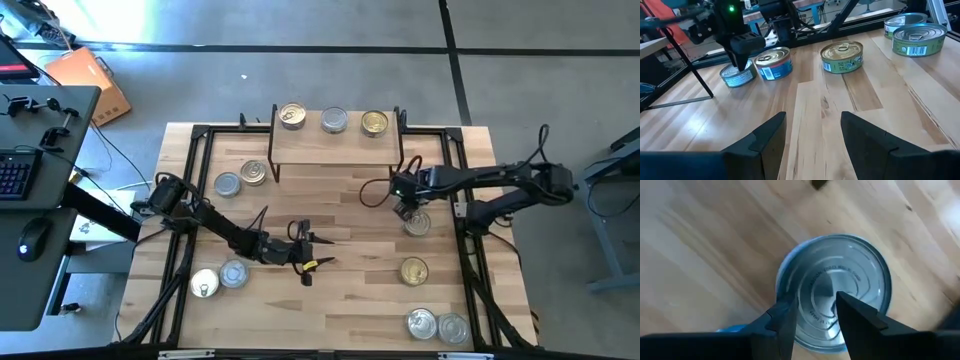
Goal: Stack canned seafood by type on shelf
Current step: Put the green with blue patterned tuna can on the shelf
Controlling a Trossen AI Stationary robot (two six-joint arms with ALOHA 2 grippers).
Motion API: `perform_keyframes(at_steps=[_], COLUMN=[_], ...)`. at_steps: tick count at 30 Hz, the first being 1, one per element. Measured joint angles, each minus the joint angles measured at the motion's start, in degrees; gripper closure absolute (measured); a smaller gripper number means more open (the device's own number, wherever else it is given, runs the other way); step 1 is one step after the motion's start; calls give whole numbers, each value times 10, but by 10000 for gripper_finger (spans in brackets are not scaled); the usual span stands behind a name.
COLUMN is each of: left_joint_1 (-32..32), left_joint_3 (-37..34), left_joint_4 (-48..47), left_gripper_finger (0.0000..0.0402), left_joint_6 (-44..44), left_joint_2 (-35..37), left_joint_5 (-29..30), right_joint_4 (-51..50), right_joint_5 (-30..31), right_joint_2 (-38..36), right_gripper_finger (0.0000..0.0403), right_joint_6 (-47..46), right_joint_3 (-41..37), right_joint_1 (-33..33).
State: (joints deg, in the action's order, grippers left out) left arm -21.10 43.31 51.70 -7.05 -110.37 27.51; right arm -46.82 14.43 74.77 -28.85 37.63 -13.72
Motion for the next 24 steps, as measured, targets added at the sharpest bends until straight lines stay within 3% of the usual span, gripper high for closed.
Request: perform_keyframes(at_steps=[11,17,24], left_joint_1=[-19,-31,-31], left_joint_3=[3,21,23], left_joint_4=[22,17,-25], left_gripper_finger=[218,218,218], left_joint_6=[0,-2,38], left_joint_2=[0,0,0], left_joint_5=[1,2,1], right_joint_4=[260,499,458], right_joint_5=[-101,-138,-63], right_joint_2=[105,148,133], right_gripper_finger=[270,270,270], right_joint_6=[2,102,138], right_joint_3=[33,63,86], right_joint_1=[90,166,197])
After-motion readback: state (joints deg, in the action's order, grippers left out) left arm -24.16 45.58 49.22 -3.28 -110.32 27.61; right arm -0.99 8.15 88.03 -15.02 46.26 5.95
